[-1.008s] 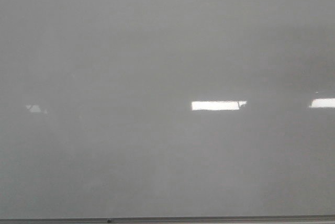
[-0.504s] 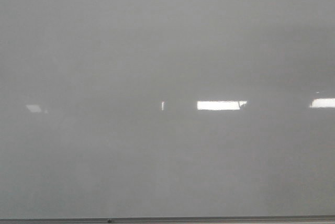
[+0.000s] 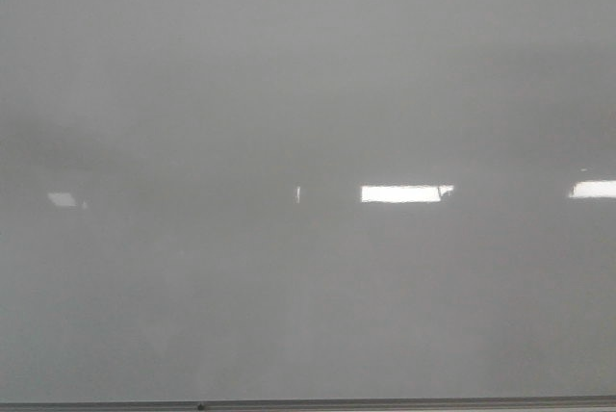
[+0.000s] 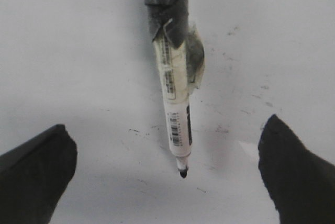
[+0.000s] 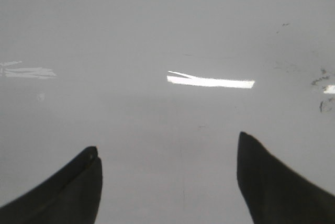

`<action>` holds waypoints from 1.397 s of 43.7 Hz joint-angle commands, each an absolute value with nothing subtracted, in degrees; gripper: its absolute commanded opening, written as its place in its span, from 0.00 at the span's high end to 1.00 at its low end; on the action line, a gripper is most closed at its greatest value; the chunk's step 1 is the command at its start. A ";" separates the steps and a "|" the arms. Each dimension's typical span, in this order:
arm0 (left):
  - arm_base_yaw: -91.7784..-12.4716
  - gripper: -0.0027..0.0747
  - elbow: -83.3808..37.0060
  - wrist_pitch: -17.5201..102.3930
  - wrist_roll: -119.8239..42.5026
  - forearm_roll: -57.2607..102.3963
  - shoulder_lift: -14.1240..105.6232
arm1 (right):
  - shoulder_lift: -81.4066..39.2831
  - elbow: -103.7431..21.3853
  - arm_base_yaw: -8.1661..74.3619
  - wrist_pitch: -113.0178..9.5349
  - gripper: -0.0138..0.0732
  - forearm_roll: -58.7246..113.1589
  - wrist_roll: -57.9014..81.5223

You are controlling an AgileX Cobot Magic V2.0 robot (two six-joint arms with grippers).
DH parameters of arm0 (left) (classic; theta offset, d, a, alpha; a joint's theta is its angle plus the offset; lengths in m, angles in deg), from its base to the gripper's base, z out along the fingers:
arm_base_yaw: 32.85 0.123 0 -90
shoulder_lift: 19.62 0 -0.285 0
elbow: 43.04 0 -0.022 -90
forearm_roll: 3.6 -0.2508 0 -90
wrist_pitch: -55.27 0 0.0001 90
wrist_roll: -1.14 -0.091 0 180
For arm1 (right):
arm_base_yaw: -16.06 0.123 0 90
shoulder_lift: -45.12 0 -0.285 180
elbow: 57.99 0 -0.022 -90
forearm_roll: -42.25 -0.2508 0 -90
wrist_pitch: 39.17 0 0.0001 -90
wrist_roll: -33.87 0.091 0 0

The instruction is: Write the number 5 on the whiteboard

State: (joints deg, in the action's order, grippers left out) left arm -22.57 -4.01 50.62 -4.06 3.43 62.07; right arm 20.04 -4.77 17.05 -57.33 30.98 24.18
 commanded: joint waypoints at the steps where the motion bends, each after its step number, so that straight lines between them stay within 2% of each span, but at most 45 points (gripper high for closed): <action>1: -22.49 0.10 -7.38 56.22 -4.01 3.11 63.52 | 19.17 -6.95 16.95 -52.95 0.20 31.07 23.55; 30: -22.49 0.10 -8.79 62.31 -4.01 3.11 72.30 | 19.17 -6.95 16.95 -53.02 0.20 31.07 23.55; 33: -22.49 0.12 -8.79 62.08 -4.01 3.11 72.30 | 19.17 -6.95 16.95 -53.02 0.20 31.07 23.55; 37: -22.49 0.25 -8.79 61.96 -4.01 3.11 72.30 | 19.17 -6.95 16.95 -53.02 0.20 31.07 23.55; 47: -22.49 0.77 -8.79 62.31 -4.01 3.00 72.30 | 19.17 -6.95 16.95 -53.02 0.20 31.07 23.55; 52: -22.49 0.96 -8.79 62.67 -4.01 1.87 72.30 | 19.17 -6.95 16.95 -53.02 0.20 31.07 23.55; 53: -22.49 0.99 -8.79 62.67 -4.01 1.62 72.30 | 19.17 -6.95 16.95 -53.02 0.20 31.07 23.55; 61: -22.87 0.99 -8.79 58.03 -4.01 1.25 70.01 | 19.17 -6.95 16.95 -53.02 0.20 31.07 23.55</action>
